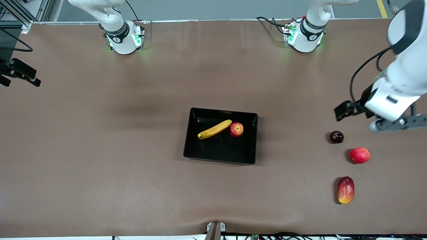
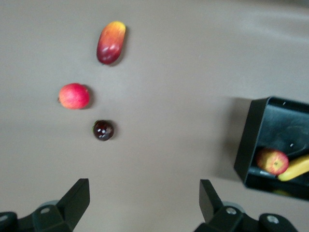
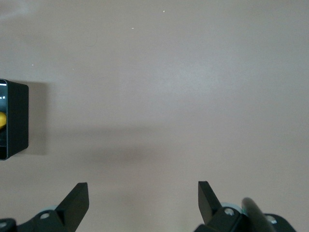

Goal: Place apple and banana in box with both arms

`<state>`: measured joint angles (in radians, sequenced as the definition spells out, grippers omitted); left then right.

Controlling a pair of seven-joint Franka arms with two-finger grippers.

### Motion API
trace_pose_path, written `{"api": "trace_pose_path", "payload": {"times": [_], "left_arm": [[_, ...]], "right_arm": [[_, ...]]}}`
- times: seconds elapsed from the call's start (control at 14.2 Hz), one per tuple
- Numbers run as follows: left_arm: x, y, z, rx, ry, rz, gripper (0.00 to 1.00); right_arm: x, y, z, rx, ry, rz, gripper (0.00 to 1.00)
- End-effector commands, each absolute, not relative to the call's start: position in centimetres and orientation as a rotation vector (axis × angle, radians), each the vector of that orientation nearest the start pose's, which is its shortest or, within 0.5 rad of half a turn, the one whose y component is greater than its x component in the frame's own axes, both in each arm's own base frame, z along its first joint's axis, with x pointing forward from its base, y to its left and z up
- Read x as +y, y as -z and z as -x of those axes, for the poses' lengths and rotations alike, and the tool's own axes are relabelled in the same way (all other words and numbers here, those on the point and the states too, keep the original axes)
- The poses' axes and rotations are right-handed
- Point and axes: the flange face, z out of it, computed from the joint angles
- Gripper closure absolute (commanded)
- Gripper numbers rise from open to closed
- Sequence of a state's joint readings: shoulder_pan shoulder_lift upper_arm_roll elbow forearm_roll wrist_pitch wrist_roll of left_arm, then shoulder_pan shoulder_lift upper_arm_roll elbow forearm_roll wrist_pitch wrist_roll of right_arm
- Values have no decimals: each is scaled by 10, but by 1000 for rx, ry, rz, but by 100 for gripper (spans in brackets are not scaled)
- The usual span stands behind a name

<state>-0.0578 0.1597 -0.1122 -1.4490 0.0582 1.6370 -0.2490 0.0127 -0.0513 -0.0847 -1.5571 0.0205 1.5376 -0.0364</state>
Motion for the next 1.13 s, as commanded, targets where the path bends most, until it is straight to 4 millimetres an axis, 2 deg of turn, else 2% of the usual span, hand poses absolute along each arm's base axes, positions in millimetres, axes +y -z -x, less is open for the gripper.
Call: {"api": "trace_pose_path", "payload": {"times": [0.0,0.14,0.21,0.64,0.78,1.06], "left_arm": [[-82,-602,-551,-17,32,3101,0],[-83,-607,-534,-8,37,3094,0],[-94,-608,-528,18,38,3090,0],[-89,-627,-507,7,84,3090,0],[-85,-629,-506,73,87,3089,0],[-85,-636,-510,73,110,3094,0]], "right_arm": [[-39,-657,-534,42,59,3097,0],[-39,-657,-534,42,59,3097,0],[-39,-657,-534,47,59,3097,0],[-42,-657,-534,54,59,3097,0],[-42,-657,-533,54,57,3095,0],[-42,-656,-534,54,54,3097,0]]}}
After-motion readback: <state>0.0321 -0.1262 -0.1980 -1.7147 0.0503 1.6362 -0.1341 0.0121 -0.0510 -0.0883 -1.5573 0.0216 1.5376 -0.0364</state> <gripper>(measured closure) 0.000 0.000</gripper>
